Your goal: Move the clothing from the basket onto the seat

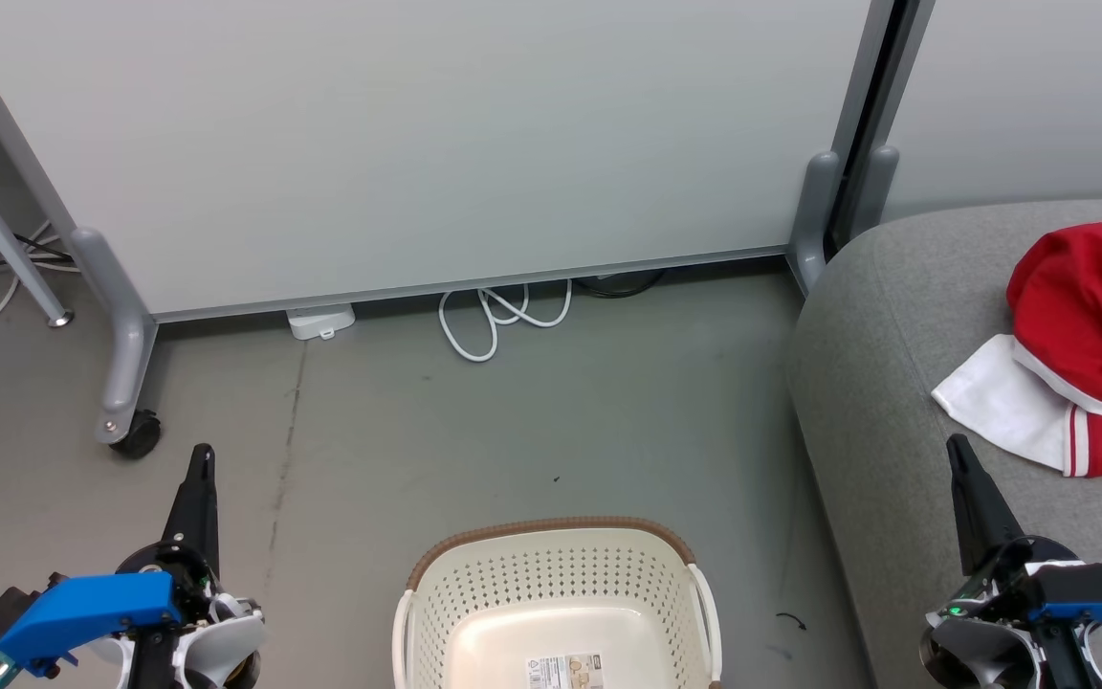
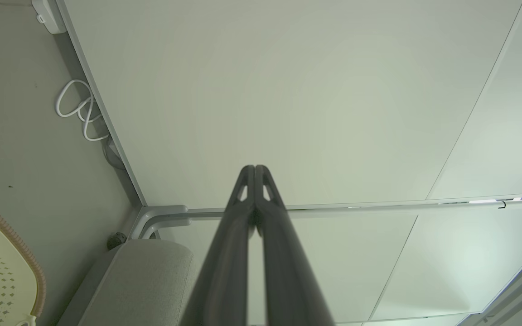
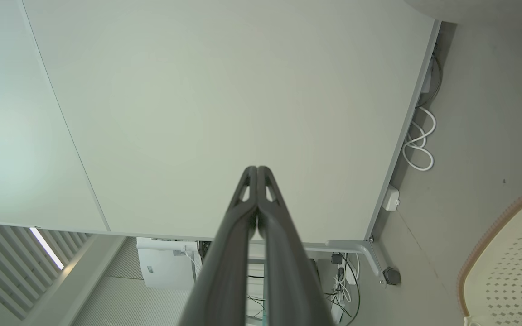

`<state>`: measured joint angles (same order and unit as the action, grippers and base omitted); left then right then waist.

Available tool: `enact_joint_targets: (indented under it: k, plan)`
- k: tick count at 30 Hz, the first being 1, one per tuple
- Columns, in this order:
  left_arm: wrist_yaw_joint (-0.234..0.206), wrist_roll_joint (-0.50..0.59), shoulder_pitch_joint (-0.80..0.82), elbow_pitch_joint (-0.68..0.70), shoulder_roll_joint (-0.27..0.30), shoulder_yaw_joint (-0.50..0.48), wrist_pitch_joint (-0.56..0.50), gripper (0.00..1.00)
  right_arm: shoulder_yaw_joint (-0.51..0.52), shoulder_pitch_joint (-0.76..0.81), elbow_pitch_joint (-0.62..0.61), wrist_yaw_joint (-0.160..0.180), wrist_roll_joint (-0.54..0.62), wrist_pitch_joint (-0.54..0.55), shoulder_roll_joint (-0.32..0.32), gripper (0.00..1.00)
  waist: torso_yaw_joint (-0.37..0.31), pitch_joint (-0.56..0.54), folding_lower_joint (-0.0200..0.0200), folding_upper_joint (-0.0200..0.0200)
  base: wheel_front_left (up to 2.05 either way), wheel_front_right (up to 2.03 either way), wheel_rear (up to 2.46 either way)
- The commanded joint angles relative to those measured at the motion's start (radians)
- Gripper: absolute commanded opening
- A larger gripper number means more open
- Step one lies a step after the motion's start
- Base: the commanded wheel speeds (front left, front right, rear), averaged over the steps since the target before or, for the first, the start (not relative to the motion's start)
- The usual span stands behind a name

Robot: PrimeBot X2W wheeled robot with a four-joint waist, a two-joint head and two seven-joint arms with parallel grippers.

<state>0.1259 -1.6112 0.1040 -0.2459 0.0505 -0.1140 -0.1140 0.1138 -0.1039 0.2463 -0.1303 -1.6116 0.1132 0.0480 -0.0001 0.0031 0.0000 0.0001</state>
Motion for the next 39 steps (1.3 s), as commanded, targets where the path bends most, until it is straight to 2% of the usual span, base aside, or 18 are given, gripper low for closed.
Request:
enact_joint_targets:
  k: [1, 39]
  plan:
    - [0.009, -0.003, 0.010, 0.004, -0.001, -0.003, -0.004, 0.00, 0.001, -0.009, -0.003, -0.001, -0.003, 0.003, 0.004, 0.00, 0.000, 0.000, 0.0000, -0.0001, 0.00, 0.00, 0.00]
    - [0.009, -0.003, 0.010, 0.004, -0.001, -0.002, -0.004, 0.00, 0.001, -0.009, -0.003, -0.001, -0.003, 0.003, 0.004, 0.00, 0.000, 0.000, 0.0000, -0.0001, 0.00, 0.00, 0.00]
